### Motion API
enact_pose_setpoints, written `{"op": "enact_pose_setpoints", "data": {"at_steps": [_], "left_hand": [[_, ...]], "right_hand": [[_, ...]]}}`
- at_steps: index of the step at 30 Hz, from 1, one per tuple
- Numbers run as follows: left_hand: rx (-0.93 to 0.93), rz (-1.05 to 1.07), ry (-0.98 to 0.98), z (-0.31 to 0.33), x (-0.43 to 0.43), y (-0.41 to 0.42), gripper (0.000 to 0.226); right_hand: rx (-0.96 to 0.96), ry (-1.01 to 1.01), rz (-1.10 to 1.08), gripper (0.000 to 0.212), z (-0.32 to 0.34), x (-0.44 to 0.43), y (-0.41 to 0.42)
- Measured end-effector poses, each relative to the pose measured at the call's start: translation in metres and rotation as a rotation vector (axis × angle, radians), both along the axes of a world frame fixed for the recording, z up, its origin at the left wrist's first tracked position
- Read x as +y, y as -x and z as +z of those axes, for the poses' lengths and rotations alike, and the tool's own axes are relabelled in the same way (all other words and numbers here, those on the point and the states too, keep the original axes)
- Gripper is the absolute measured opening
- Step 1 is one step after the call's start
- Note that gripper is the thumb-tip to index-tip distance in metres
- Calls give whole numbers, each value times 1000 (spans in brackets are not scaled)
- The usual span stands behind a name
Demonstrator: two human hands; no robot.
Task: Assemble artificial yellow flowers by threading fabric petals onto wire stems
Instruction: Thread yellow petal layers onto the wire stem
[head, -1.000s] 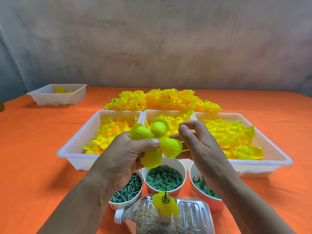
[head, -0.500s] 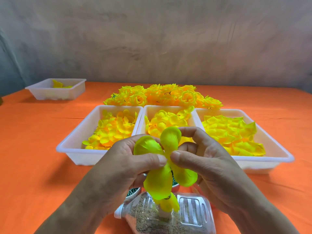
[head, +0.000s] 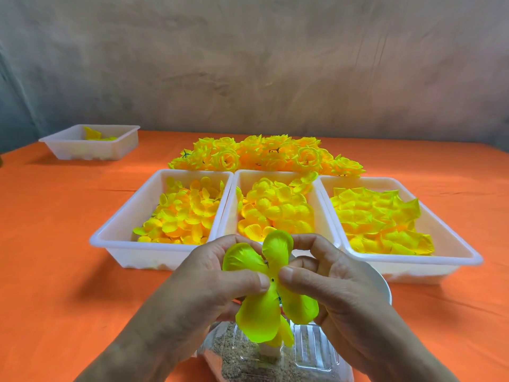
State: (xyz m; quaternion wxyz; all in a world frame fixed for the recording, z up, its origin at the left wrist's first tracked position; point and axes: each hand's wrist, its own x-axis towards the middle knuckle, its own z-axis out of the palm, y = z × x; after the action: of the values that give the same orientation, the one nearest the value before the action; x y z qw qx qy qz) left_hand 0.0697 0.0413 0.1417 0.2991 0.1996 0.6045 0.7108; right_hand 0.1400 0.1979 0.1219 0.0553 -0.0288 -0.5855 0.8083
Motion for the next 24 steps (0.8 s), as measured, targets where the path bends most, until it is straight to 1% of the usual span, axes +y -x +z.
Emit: {"op": "enact_pose_setpoints", "data": {"at_steps": [6, 12, 17, 24], "left_hand": [[0, -28, 8, -3, -1, 2, 28], [15, -36, 14, -3, -2, 2, 29], [83, -44, 38, -4, -4, 2, 38], [141, -22, 59, -5, -6, 1, 46]], "right_hand": [[-23, 23, -5, 42, -2, -1, 0], [-20, 58, 15, 44, -4, -1, 0], [-16, 67, 10, 35, -5, -2, 0], [9, 80, 19, 33, -6, -1, -1]]}}
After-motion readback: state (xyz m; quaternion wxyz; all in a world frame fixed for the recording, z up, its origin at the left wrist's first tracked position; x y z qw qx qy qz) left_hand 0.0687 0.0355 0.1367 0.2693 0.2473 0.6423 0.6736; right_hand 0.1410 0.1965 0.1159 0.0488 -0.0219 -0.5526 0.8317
